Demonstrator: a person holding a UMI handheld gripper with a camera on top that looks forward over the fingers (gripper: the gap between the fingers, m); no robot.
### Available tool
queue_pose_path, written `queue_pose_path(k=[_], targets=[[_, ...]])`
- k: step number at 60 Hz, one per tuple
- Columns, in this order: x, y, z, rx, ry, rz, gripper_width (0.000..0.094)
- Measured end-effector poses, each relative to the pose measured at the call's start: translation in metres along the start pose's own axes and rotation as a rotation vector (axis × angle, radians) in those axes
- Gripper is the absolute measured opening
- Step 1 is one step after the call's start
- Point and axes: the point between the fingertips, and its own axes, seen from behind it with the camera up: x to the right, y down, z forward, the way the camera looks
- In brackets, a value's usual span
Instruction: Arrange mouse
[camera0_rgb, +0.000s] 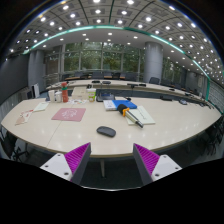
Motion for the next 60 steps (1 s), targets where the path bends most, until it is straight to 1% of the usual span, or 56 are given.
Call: queue_pose_path(k=[8,10,16,17,25,30,39,46,52,60], targets=[[0.001,0.007,0.007,-0.011,0.013,-0.01,0.0859],[-0.012,0.014,0.032,-0.017,0.02,-0.011,0.086],[-0.012,0.024,0.059,-0.044,0.034,-0.011,0.0862],[-0.008,0.026,0.055,-0.05,0.034,-0.011,0.086],[-0.007,0.031,0.102,-0.088,0.048,-0.007,0.0861],[-0.005,0.04,0.143,-0.105,0.05,-0.01,0.0859],[-0.004,0.051,0.216,-0.156,0.043,-0.014,0.0856],[-0.006,0.058,0.256,-0.194,0.022,-0.006,0.0859],[-0.01,0.049,0.281,-0.189,-0.001,-0.005,0.0846],[-0.014,0.031,0.313,-0.19,-0.026,-0.026,0.0859]])
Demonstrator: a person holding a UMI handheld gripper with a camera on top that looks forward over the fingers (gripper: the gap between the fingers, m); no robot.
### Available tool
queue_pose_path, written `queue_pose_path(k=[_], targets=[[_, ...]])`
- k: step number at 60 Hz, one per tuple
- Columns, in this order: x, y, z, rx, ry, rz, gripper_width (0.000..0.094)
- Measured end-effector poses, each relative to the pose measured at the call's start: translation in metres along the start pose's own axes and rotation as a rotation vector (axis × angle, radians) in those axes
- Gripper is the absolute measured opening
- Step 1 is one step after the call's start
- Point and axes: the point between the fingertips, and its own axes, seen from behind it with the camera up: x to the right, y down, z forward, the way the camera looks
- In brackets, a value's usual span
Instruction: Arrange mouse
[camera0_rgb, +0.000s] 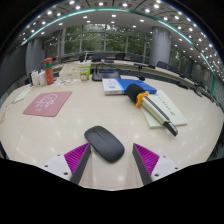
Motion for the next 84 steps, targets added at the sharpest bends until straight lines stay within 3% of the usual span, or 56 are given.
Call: queue_pose_path(k=[14,19,23,38,51,62,72,84], targets=[[-0.006,-0.025,0.037,0.0,-0.049,-0.005,0.082],[-0.011,-0.03,0.044,0.002,-0.073,-0.003,0.0691],[-0.016,-0.033,0.048,0.005,-0.086,-0.023,0.0465],[-0.017,-0.034,0.05,-0.009,-0.058,-0.027,0.0352],[-0.024,-0.055,0.038,0.009,-0.022,-0.047,0.0332],[-0.061,-0.148,0.014,0.131,-0.014,0.018,0.0332],[-0.145,-0.23,0.012,0.219,-0.046,0.022,0.0331],[-0.276,-0.224,0.075,0.137,-0.11,-0.003,0.0331]])
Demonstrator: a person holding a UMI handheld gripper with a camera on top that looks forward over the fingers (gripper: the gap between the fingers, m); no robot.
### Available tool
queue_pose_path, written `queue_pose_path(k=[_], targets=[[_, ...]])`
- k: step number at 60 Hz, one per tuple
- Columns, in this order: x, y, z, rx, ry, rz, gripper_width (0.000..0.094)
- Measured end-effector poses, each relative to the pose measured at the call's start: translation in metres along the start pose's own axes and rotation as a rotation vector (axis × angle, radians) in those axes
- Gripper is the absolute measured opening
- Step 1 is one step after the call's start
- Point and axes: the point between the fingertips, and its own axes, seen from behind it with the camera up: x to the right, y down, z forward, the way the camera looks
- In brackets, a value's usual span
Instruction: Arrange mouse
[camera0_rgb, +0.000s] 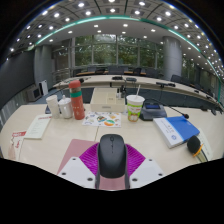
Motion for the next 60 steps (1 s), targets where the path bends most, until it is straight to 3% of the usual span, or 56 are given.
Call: queue_pose_path(k=[11,19,22,25,30,33,45,60], targets=[[-0.055,0.056,0.066,-0.117,0.018,0.006,0.0339],[-0.06,0.085,0.085,-0.183,0.046,0.023,0.043],[-0.06,0.082,0.085,-0.165,0.048,0.026,0.0472],[-0.059,0.082,0.077,-0.184,0.048,0.025,0.058],[-0.058,0.072,0.054,-0.172,0.044,0.025,0.0876],[-0.058,0.061,0.035,-0.147,0.048,0.012,0.0838],[-0.056,0.03,-0.065,-0.076,0.087,0.0,0.0854],[-0.07,0.038,-0.203,-0.026,0.078,0.02,0.0856]])
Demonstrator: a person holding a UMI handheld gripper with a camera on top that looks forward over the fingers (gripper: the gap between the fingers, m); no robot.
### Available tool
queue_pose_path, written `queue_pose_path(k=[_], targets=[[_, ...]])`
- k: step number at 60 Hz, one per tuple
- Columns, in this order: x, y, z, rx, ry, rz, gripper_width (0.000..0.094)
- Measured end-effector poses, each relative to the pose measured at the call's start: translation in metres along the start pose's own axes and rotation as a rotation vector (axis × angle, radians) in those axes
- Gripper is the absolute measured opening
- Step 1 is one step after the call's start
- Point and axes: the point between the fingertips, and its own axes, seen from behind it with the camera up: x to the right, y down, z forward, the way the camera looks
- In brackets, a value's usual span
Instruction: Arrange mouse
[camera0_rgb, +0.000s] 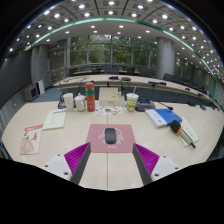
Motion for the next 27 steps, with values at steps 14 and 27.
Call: queue_pose_path(k=[14,27], targets=[[0.003,0.018,-0.074,0.033,-0.003,0.028,0.0852],[0.006,0.025,-0.101,0.045,-0.001,0.031,0.0857]])
